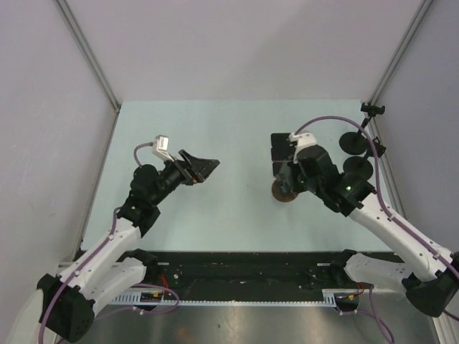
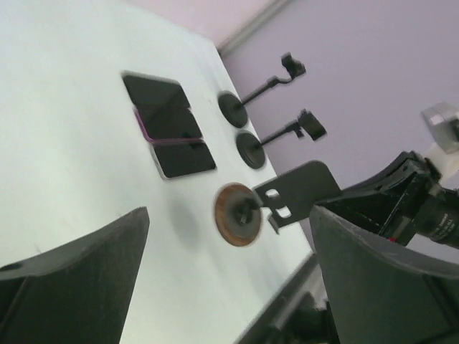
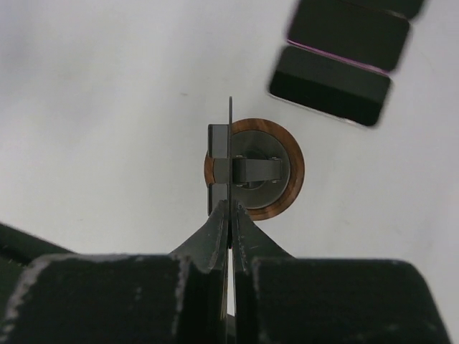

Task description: Remove the phone from the phone stand

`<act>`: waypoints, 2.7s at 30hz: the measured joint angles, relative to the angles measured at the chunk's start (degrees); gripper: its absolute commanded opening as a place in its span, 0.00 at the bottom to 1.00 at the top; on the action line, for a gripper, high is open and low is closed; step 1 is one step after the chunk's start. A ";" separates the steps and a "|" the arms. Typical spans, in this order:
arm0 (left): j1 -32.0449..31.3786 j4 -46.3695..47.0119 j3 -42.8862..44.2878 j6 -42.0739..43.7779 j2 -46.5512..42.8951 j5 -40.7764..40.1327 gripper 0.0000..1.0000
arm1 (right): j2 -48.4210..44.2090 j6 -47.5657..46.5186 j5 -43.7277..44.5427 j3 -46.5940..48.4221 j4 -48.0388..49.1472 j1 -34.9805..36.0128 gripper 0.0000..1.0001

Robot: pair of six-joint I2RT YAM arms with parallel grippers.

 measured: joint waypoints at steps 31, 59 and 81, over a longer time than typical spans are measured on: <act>0.59 -15.91 -0.37 42.29 -23.67 -36.15 1.00 | -9.38 19.39 -1.57 -24.72 15.85 -67.67 0.00; 0.59 -16.33 1.66 46.27 -30.27 -39.78 1.00 | -13.18 17.14 5.20 -22.60 18.58 -68.11 1.00; 0.59 -14.14 21.62 62.34 -37.38 -45.94 1.00 | -39.15 -6.93 16.83 -8.39 30.14 -55.06 1.00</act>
